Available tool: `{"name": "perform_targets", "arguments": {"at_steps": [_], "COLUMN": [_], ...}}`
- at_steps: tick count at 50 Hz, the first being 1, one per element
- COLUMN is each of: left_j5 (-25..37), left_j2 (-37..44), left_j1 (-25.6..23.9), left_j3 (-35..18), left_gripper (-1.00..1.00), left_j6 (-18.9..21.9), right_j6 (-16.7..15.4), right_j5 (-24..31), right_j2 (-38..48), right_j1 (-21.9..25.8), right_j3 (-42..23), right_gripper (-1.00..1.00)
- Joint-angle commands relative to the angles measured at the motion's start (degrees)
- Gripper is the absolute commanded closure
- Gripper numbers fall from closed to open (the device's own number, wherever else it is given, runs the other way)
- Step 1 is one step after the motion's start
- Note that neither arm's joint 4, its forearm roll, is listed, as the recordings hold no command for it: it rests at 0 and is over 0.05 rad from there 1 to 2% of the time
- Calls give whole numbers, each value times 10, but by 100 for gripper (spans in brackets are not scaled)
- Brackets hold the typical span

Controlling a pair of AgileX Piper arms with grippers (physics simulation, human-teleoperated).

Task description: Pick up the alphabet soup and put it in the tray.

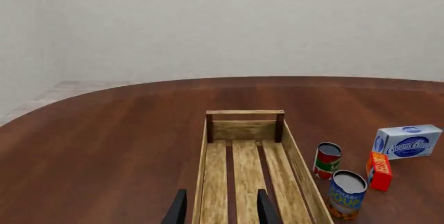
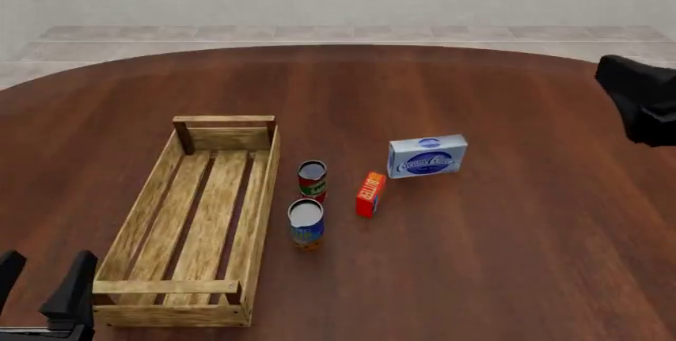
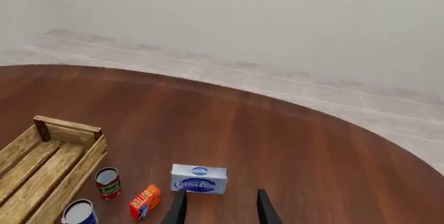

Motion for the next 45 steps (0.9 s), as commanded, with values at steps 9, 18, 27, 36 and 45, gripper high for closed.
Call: {"name": "perform_targets", "arguments": {"at_steps": [9,18,27,36,45], "left_j5": [0,0,0,0,0], "left_j2": [0,0,0,0,0], "left_j1": [0,0,0,0,0], "left_j3": [0,0,0,0,0], "left_gripper": [-100,-100,-100,-100,-100], "left_j6": [0,0,0,0,0], "right_j6": [-65,-64,-49,-46,-39], "right_j5": [110,109,109,113,121], "right_j2": [265,344,421,487,531], "right_j1": [82,123,173,218,241], "right_j3": [-226,-258,-296,-331,-356], "right_gripper": [-100,-100,-100,-100,-100]}}
